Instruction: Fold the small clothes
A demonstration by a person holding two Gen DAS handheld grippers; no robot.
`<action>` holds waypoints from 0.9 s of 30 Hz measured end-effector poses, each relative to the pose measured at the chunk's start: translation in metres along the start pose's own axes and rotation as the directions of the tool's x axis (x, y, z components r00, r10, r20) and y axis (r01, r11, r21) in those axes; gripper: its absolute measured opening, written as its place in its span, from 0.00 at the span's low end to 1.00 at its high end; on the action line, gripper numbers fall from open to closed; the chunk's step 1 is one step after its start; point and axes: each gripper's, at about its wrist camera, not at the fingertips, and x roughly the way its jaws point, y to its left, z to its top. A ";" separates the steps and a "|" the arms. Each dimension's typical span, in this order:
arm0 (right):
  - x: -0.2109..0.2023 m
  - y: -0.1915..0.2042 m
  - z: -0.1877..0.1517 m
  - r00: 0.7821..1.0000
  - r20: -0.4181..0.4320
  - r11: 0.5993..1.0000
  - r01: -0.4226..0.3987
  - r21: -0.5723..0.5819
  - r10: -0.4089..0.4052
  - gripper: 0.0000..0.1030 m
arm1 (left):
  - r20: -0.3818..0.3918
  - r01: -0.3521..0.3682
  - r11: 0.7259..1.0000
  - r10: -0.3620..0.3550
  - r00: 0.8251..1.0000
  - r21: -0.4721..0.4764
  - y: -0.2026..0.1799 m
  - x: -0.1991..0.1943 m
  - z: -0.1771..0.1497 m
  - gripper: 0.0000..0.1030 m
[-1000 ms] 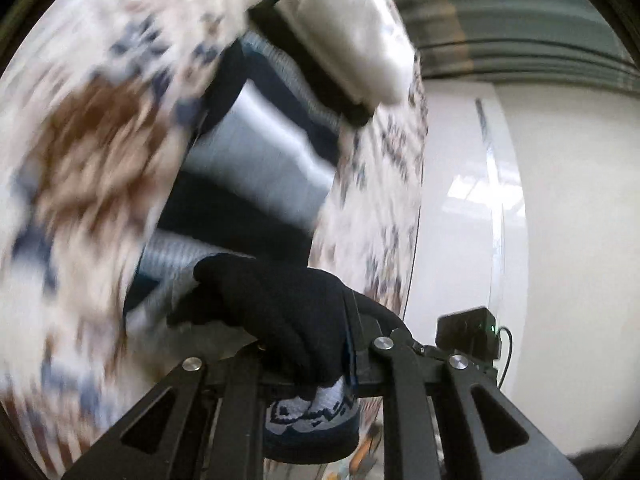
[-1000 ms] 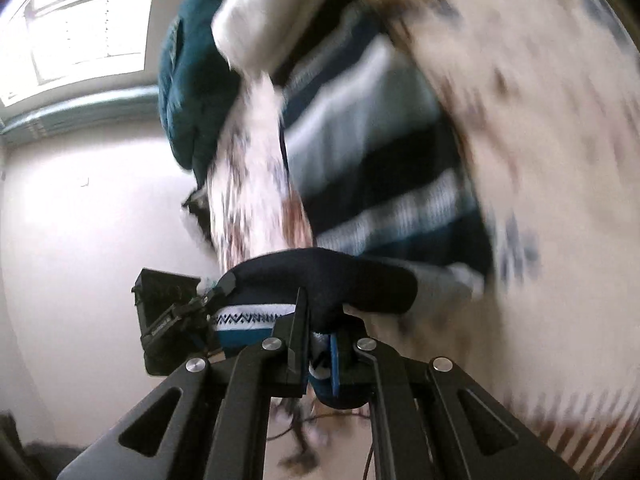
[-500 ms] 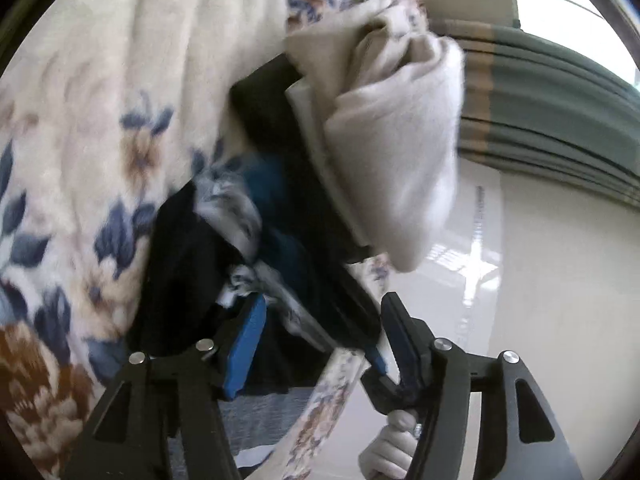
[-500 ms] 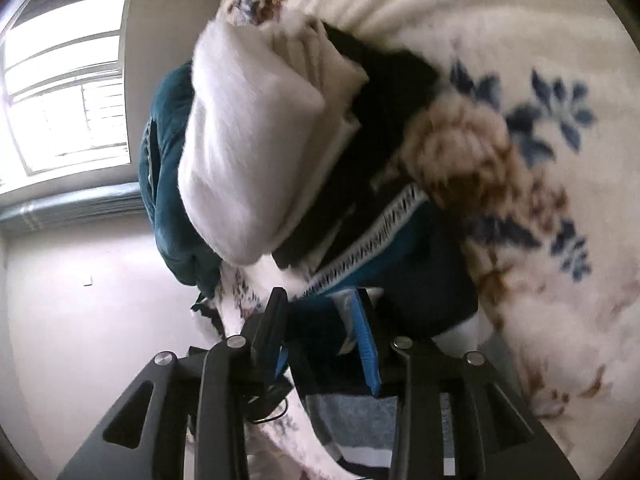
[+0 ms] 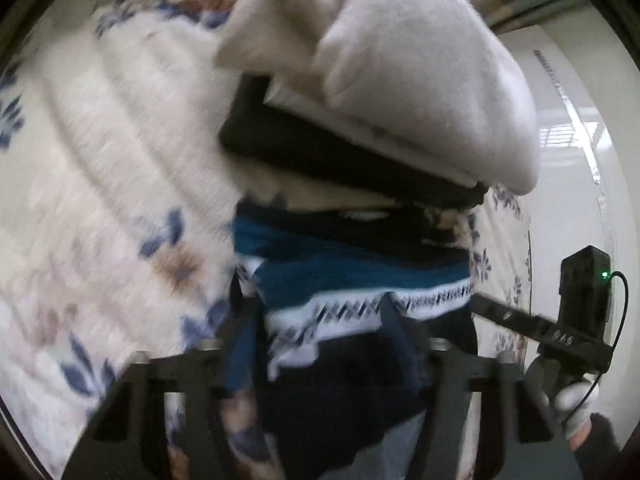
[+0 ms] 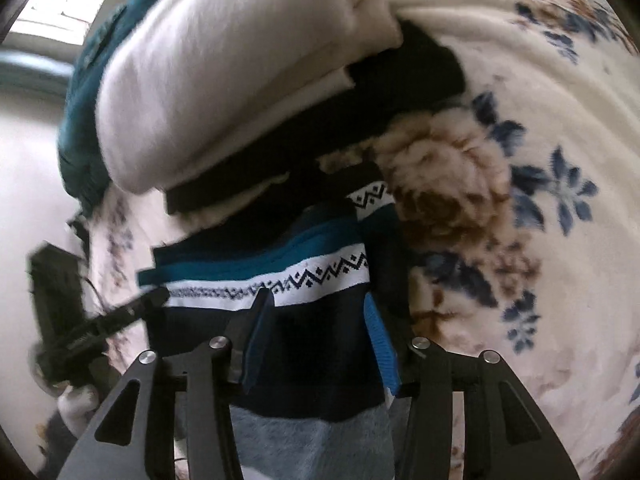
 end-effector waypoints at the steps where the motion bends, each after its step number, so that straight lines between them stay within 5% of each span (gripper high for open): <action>1: 0.002 0.001 0.000 1.000 0.003 1.000 -0.002 -0.004 0.002 0.08 | 0.008 -0.001 1.000 0.001 1.000 0.002 -0.003 -0.001 0.003 0.07; 5: -0.024 -0.009 -0.002 0.994 0.107 0.999 0.003 0.035 -0.007 0.02 | 0.075 0.061 0.998 -0.061 0.995 0.003 -0.005 -0.015 0.015 0.06; 8: -0.045 -0.021 0.003 0.987 0.159 0.997 -0.008 0.077 -0.004 0.02 | 0.047 0.024 1.000 -0.024 0.999 0.008 -0.007 0.001 0.025 0.06; 11: -0.039 -0.028 0.016 0.990 0.133 0.996 0.042 0.078 -0.052 0.02 | -0.012 -0.018 1.000 0.018 1.000 -0.007 -0.005 0.027 0.033 0.07; 15: -0.017 -0.033 0.034 0.998 -0.001 0.996 0.065 0.057 -0.065 0.06 | -0.036 0.031 0.996 -0.034 0.999 -0.087 0.004 0.016 0.036 0.17; 16: -0.020 -0.035 0.036 0.999 -0.021 0.998 0.031 0.057 -0.030 0.16 | -0.009 0.045 0.994 -0.046 0.999 -0.096 0.006 0.002 0.032 0.34; 17: -0.022 -0.037 0.036 0.999 -0.036 0.998 0.003 0.057 -0.001 0.38 | 0.025 0.063 0.993 -0.061 0.998 -0.097 0.007 -0.011 0.026 0.49; 19: -0.036 -0.047 0.032 0.994 -0.071 0.995 -0.079 0.065 0.083 0.60 | 0.103 0.110 0.987 -0.098 0.990 -0.119 0.014 -0.045 0.001 0.64; 27: -0.048 -0.090 0.001 0.963 -0.215 0.987 -0.159 0.021 0.160 0.94 | 0.177 0.225 0.900 -0.169 0.970 -0.373 0.047 -0.083 -0.173 0.70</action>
